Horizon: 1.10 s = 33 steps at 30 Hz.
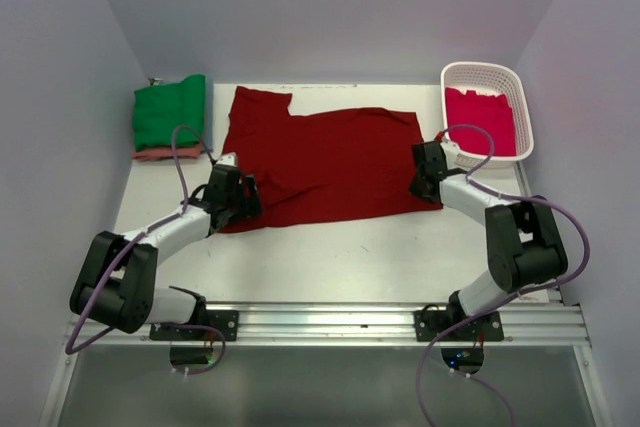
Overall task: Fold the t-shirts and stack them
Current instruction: Fold the tshirt
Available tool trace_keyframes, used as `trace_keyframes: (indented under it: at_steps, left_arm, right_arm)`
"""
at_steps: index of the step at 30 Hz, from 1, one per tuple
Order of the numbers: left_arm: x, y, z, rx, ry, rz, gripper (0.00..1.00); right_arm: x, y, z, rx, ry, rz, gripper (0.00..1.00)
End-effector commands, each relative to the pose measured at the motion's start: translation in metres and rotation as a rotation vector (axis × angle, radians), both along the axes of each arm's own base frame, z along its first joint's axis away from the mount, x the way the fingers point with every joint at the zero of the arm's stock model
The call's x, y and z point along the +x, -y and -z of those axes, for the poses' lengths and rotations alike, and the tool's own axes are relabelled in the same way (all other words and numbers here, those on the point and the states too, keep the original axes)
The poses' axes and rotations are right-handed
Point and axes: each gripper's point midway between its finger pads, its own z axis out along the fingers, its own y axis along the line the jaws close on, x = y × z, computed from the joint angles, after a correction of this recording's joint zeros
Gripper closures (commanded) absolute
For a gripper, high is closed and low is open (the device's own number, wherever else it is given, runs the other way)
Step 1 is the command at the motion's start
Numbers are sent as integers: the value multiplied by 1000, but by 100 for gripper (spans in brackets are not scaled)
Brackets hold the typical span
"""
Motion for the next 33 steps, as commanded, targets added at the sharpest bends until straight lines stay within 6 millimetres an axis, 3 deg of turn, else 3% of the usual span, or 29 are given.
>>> trace_keyframes:
  at_steps: [1,6,7,12,18,24,33]
  left_arm:
    - [21,15,-11,-69,107,35,21]
    - [13,11,7,-39,55,46,33]
    - [1,7,18,-24,3,43,36]
    - [-33,-3,43,2,-128,30,71]
    - [-68,2,45,-34,-270,54,74]
    - [-100,27,48,-12,-394,122,79]
    - [-139,45,30,-8,-475,177,76]
  right_arm:
    - [1,-4,8,6,-5,-16,100]
    - [-8,0,22,-14,-66,-3,100]
    - [-10,4,23,-28,-72,10,100]
    - [-30,14,31,-68,-160,44,100]
    - [-65,22,43,-113,-327,27,100]
    - [-92,18,48,-99,-447,8,100]
    - [-129,13,49,-40,-554,22,98]
